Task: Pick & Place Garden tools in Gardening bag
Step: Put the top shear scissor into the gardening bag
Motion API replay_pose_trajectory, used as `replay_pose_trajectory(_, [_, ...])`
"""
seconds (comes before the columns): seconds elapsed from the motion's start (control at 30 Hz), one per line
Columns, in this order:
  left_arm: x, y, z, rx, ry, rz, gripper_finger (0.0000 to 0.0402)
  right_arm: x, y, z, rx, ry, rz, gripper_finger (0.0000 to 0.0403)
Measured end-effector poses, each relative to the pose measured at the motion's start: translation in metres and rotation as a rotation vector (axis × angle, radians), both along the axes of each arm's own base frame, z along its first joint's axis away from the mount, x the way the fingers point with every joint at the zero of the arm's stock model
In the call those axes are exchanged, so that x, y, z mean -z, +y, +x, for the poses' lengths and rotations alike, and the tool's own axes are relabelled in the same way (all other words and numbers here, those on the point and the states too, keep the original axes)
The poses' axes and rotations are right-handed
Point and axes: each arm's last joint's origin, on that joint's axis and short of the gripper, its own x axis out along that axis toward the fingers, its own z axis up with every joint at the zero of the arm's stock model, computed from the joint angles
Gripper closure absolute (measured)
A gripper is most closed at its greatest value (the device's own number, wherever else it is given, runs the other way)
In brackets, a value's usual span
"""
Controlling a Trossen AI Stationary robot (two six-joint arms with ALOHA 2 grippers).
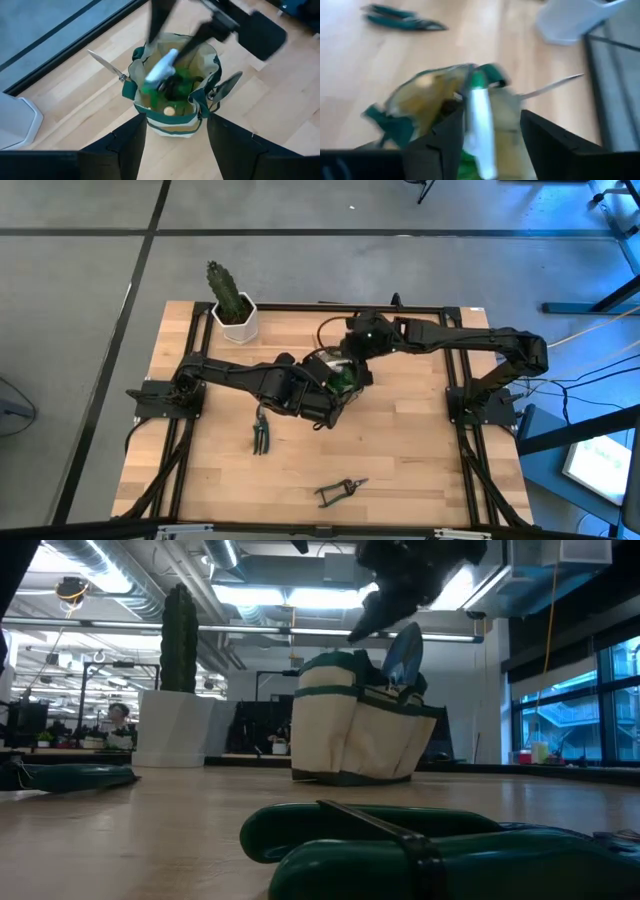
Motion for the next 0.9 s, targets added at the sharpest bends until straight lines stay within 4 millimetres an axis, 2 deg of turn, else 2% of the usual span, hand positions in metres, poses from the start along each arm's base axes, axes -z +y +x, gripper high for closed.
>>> replay_pose_trajectory(0.2, [0.0,-0.004,-0.001,0.001,-0.008,0.006,0.0199,-0.031,-0.004,0.003,0.109,-0.049,-0.039,0.0188])
replay_pose_trajectory(0.4, [-0.008,-0.005,-0.007,-0.023,-0.056,0.091,0.0201,-0.06,-0.001,-0.002,0.149,-0.021,0.083,0.0192])
replay_pose_trajectory(0.57, [-0.024,0.007,-0.018,-0.024,-0.081,0.065,0.0201,-0.085,0.012,-0.02,-0.03,0.046,0.278,0.0203])
replay_pose_trajectory(0.7, [-0.03,0.017,-0.022,-0.003,-0.064,0.008,0.0201,-0.106,0.029,-0.038,-0.179,-0.027,0.422,0.0215])
replay_pose_trajectory(0.9, [-0.032,0.029,-0.022,0.046,-0.016,-0.047,0.0206,-0.129,0.05,-0.074,-0.354,-0.149,0.515,0.0222])
